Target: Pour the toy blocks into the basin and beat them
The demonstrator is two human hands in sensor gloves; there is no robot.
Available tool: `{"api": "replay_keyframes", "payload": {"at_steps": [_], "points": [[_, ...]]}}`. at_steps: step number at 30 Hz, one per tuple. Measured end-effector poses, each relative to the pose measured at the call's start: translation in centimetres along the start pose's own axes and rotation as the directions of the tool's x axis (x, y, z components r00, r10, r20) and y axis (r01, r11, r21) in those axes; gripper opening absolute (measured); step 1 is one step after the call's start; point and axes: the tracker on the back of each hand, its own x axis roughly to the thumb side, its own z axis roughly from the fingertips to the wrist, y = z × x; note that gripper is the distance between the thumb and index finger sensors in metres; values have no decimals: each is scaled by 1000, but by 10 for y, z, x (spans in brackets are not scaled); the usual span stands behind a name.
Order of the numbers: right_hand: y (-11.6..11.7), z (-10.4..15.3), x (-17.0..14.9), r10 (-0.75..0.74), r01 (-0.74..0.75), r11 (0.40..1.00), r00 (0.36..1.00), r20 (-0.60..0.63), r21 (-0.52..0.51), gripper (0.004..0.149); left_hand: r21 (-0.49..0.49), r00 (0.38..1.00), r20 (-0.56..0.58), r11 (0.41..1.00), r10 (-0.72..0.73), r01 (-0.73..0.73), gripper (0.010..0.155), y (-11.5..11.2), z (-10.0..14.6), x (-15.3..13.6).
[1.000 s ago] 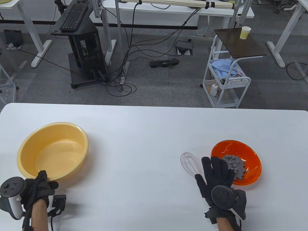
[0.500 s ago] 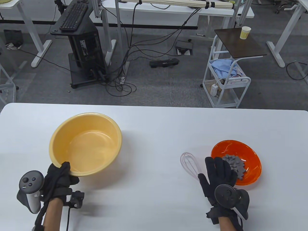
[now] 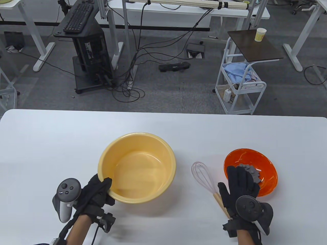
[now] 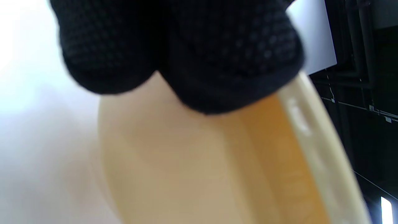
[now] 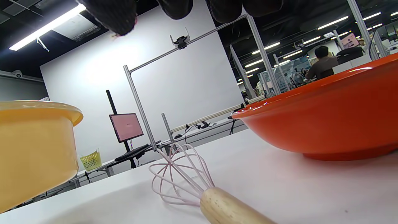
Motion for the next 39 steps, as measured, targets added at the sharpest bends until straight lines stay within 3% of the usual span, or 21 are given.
{"api": "replay_keyframes", "payload": {"at_steps": [8,15,33,39], "points": [[-3,0,-1,2,-2,1000,1000,-17,1,66,-108,999,33,993,-33,37,69,-37,1,1],[-6,1,-5,-4,4,1000,999,-39,-11,66,-166,997,45,984,-59,65,69,-54,2,0],[-19,4,-23,-47,38,997,991,-123,-70,66,-308,999,8,951,-42,42,72,-72,1,-8],[-20,5,-26,-53,42,996,988,-147,-76,66,-339,991,0,932,-137,129,81,-67,1,-4]]}}
